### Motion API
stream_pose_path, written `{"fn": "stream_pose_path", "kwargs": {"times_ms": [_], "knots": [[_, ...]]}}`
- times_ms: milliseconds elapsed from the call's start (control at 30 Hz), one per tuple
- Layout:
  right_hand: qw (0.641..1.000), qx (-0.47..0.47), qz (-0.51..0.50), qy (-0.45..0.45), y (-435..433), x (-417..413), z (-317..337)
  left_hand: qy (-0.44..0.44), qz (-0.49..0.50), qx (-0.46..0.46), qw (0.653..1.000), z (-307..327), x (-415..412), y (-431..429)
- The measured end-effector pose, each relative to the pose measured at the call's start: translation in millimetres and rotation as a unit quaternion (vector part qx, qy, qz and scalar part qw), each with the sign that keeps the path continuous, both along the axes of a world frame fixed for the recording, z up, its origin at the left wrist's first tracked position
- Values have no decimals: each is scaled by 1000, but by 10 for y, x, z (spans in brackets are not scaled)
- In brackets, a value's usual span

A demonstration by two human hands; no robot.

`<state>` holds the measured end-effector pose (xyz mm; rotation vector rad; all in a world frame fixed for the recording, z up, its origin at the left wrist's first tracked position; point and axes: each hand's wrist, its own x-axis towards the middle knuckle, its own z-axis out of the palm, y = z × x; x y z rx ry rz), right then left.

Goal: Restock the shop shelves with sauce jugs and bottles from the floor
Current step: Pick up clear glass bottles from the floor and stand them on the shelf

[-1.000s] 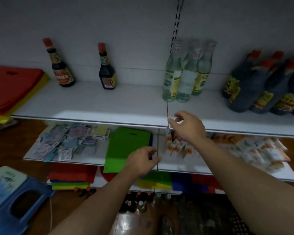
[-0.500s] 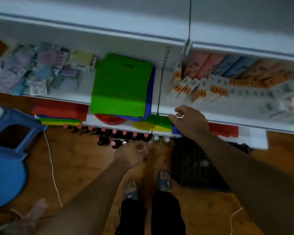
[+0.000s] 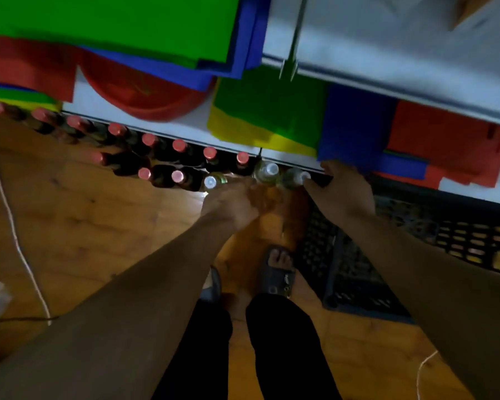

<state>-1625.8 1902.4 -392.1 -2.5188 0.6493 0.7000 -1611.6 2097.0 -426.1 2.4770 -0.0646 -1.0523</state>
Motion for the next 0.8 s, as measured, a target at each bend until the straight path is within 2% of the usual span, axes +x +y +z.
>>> {"fn": "stream_pose_path", "kwargs": {"times_ms": [67, 200, 367, 567, 800], "knots": [[1000, -2, -6, 3, -36, -10, -320, -7, 7, 14, 1000, -292, 37, -103], [1000, 6, 6, -3, -51, -35, -787, -14, 46, -21, 999, -711, 110, -279], [999, 20, 5, -32, -52, -55, -1139, -41, 55, -28, 997, -978, 216, -411], [996, 38, -6, -80, -93, -65, -1294, -83, 75, -76, 991, -1135, 275, -441], [996, 27, 18, -80, -128, -204, -1145, -64, 124, -138, 981, -1027, 93, -338]]}}
